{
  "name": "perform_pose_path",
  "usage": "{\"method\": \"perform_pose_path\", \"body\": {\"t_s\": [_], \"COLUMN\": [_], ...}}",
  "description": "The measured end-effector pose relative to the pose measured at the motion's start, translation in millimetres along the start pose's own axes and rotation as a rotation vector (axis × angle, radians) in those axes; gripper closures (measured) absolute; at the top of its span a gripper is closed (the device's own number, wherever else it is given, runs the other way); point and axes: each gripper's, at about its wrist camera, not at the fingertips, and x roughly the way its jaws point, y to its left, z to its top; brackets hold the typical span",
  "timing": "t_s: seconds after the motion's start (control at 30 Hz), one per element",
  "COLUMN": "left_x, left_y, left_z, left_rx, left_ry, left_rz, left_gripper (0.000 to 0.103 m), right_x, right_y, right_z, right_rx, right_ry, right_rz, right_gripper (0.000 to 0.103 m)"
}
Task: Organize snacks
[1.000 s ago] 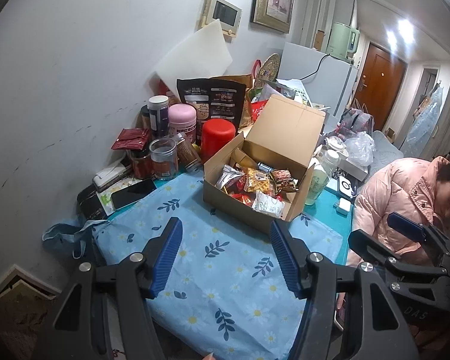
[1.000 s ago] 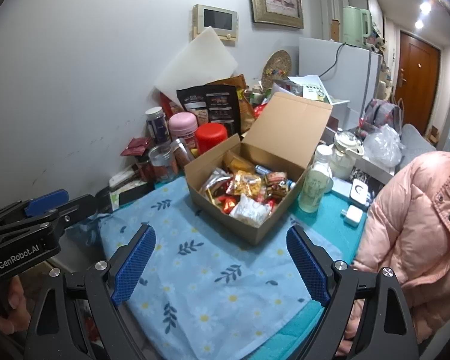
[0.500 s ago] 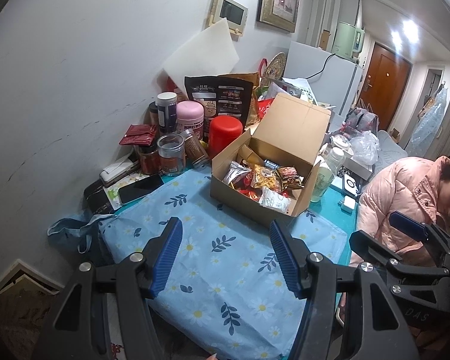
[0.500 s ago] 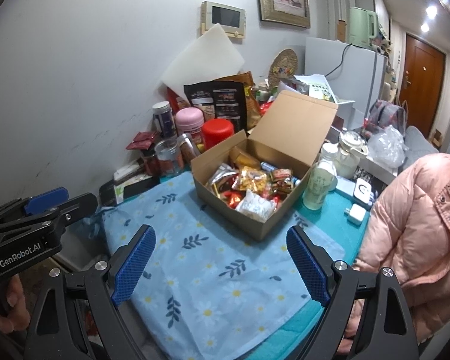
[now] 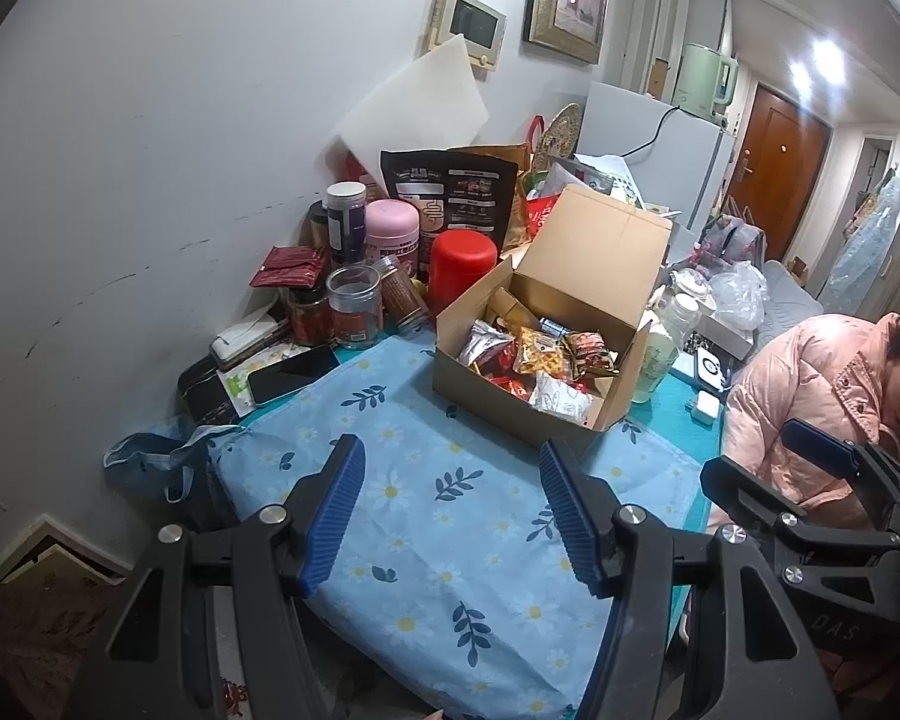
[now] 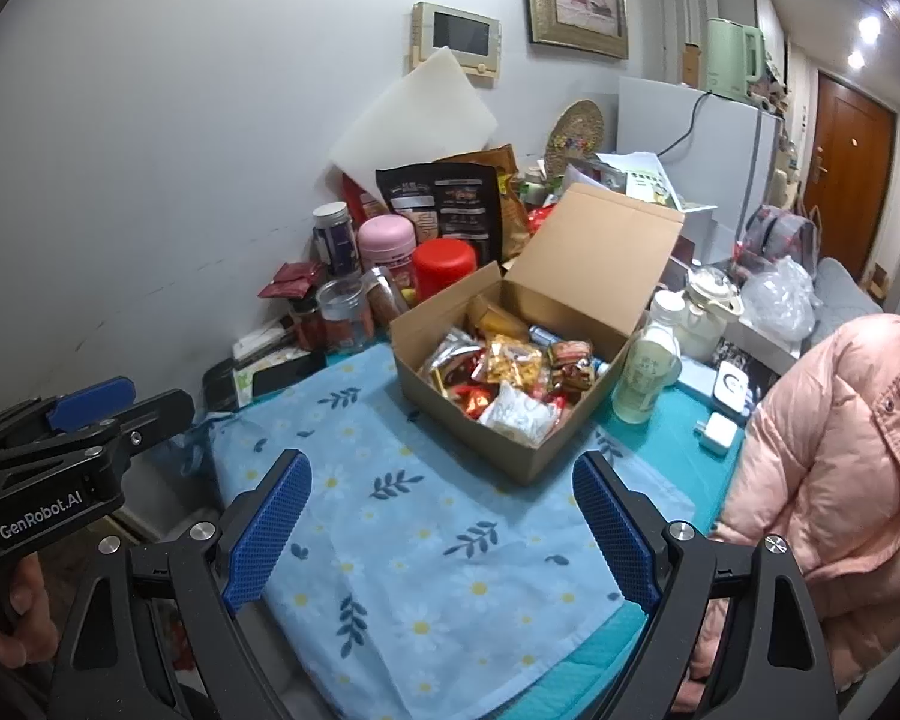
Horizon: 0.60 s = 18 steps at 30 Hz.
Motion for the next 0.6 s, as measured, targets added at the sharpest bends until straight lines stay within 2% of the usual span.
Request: {"method": "perform_pose_path", "body": {"t_s": [0.6], "left_x": [-0.1], "left_y": [7.7], "left_z": [-1.3], "left_rx": [-0.025], "left_ry": [0.003], "left_rz": [0.045], "left_gripper": [0.043], "right_x": [4.4], "right_y": [9.0], "right_z": [2.5], "right_rx": [-0.030], "right_ry": [0.000], "right_rz": [0.017], "right_gripper": [0.013]}}
